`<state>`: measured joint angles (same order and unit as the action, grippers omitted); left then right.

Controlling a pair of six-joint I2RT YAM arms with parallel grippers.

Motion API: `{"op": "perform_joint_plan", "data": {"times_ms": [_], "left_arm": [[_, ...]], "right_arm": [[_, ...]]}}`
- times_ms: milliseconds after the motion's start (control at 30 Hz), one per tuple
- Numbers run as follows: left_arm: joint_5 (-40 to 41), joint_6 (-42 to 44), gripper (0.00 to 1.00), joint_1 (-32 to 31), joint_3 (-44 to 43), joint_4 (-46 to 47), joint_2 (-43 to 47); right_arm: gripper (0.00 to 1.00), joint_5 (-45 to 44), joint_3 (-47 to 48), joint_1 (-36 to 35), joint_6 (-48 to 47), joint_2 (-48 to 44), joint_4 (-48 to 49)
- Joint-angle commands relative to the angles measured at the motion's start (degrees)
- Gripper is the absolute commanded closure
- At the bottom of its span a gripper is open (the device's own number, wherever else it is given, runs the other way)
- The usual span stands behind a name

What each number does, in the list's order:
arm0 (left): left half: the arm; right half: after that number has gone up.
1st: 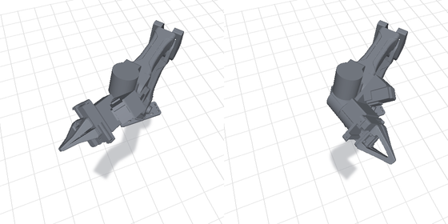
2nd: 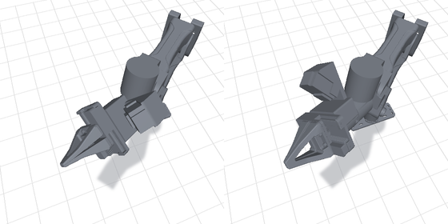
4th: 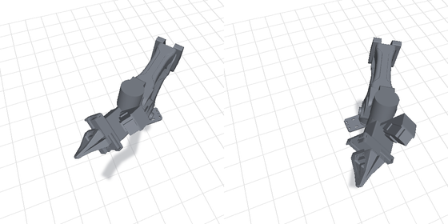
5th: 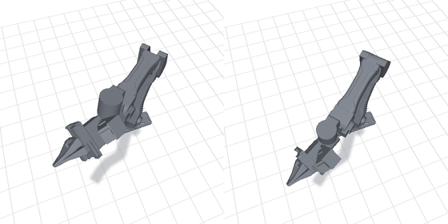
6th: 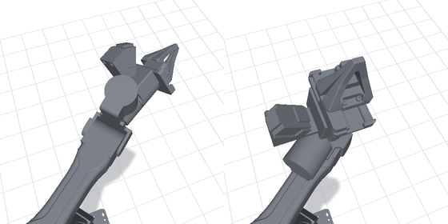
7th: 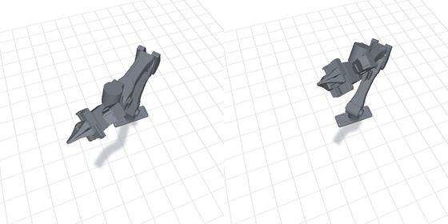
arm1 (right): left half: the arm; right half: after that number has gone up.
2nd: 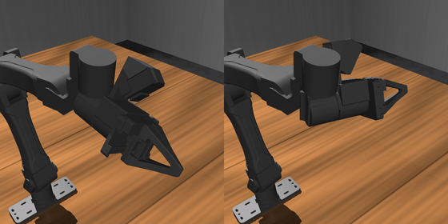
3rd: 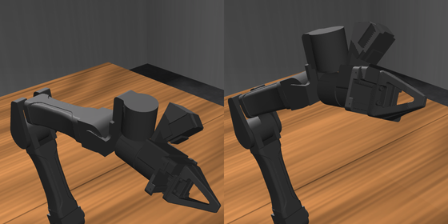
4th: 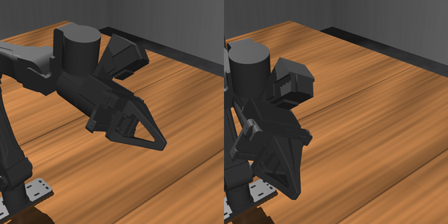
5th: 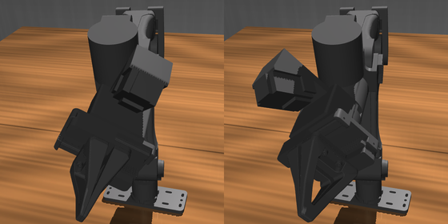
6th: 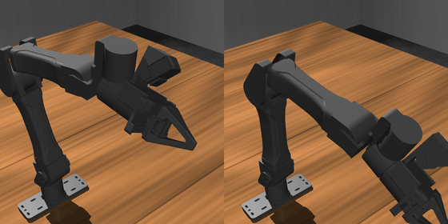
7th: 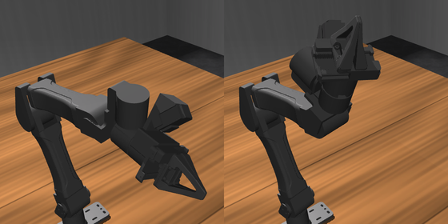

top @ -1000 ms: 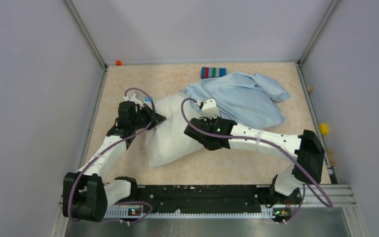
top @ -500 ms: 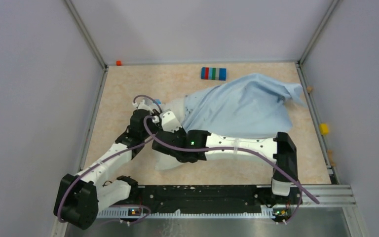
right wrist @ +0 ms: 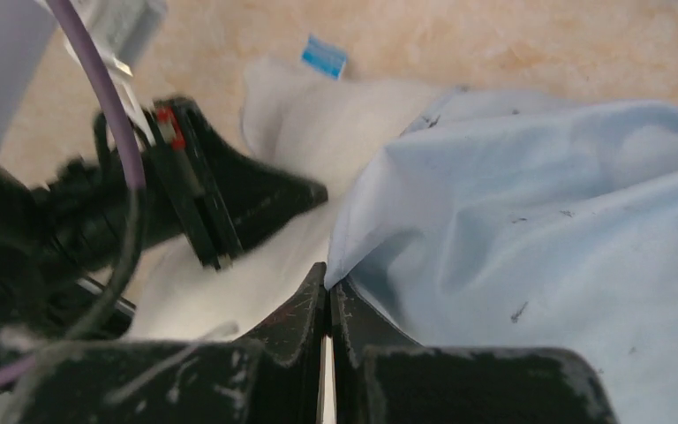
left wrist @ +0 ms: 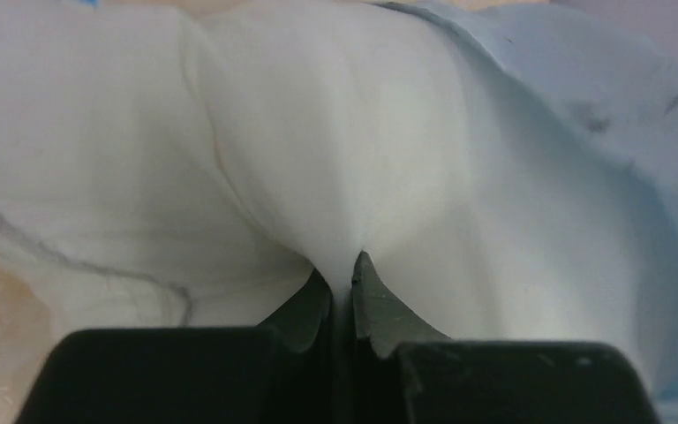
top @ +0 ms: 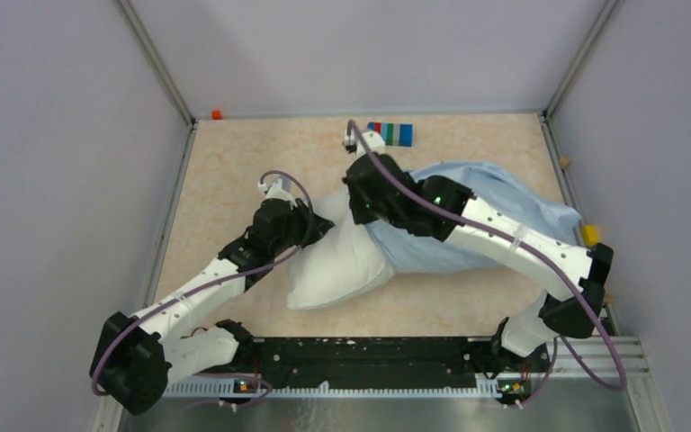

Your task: Put the pillow into the pillowcase

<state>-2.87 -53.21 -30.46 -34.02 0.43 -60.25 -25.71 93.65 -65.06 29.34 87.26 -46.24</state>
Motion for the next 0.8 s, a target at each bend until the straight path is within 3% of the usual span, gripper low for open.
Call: {"op": "perform_joint_plan", "data": {"times_ms": [0, 100, 267, 333, 467, 567, 767], "left_arm": [[0.67, 2.74, 0.86, -7.85, -6.63, -10.47, -1.32], [1.99, 4.75, 0.60, -10.37, -13.47, -16.94, -3.03], [6.10, 11.90, 0.12, -10.50, -27.15, -27.28, -3.09], [7.96, 15.18, 0.02, -10.57, -33.50, -32.91, -3.51], [12.32, 21.14, 0.01, -10.51, -39.67, -38.55, -1.00], [9.25, 25.08, 0.01, -10.52, -39.35, -35.66, 1.52], [7.53, 31.31, 0.01, -10.52, -38.92, -39.20, -3.18]], "right_arm": [[1.00, 12.02, 15.09, 6.28, -7.00, 1.06, 7.86], [1.00, 18.37, 23.45, 11.32, -8.26, 5.66, 4.85], [1.00, 27.35, 27.25, 21.40, -7.02, 12.05, 5.27], [1.00, 29.05, 27.80, 23.72, -6.77, 14.44, 5.69], [1.00, 29.37, 28.27, 24.58, -6.20, 18.13, 8.01], [1.00, 30.51, 29.96, 24.53, -4.91, 21.12, 8.59], [1.00, 29.01, 26.27, 24.45, -2.99, 19.57, 10.91]]}}
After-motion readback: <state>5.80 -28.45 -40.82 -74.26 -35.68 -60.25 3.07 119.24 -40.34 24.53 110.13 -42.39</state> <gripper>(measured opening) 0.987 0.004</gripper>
